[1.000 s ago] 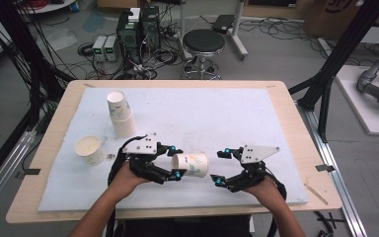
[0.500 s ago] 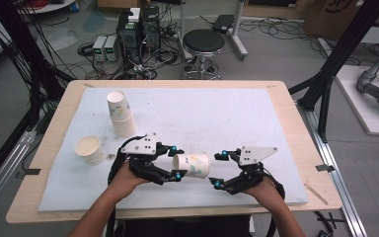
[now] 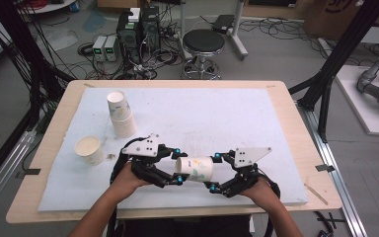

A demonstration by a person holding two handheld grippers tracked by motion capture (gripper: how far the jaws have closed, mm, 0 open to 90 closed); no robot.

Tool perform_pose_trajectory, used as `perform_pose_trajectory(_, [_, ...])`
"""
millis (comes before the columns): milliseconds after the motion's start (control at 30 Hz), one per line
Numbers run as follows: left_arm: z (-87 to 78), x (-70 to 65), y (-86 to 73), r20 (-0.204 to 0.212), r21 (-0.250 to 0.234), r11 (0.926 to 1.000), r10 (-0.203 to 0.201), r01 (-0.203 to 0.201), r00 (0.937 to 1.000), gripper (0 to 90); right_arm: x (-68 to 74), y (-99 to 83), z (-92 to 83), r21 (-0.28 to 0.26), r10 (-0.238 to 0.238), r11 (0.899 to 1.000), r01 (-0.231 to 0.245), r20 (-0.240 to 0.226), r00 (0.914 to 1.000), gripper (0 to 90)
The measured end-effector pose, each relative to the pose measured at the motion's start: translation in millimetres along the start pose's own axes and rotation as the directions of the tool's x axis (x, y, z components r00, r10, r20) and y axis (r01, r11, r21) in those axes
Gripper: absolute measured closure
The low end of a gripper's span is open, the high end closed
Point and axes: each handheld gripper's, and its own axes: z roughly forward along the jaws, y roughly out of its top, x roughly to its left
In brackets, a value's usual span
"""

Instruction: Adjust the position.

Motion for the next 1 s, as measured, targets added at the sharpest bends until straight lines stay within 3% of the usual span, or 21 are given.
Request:
perform_pose_trajectory(367, [0.5,2.1,-2.2,0.041,-0.048,0.9981,-0.036,0.038,0.9985,35.9,-0.4,0.6,0.4,-0.061,-0.006,0.998,0.002,-0.054,0.9986,22.6])
perform_pose_trajectory(567, [-0.5,3.2,-5.4,0.047,-0.045,0.9979,-0.044,0.046,0.9979,36.0,-1.0,-0.4,-0.6,-0.097,-0.011,0.995,0.005,-0.064,0.9979,24.7])
perform_pose_trajectory(1000, [0.6,2.0,-7.1,0.025,-0.036,0.9982,-0.047,0.048,0.9986,34.2,-1.4,-0.8,-0.2,-0.087,-0.013,0.996,0.008,-0.059,0.9982,28.1])
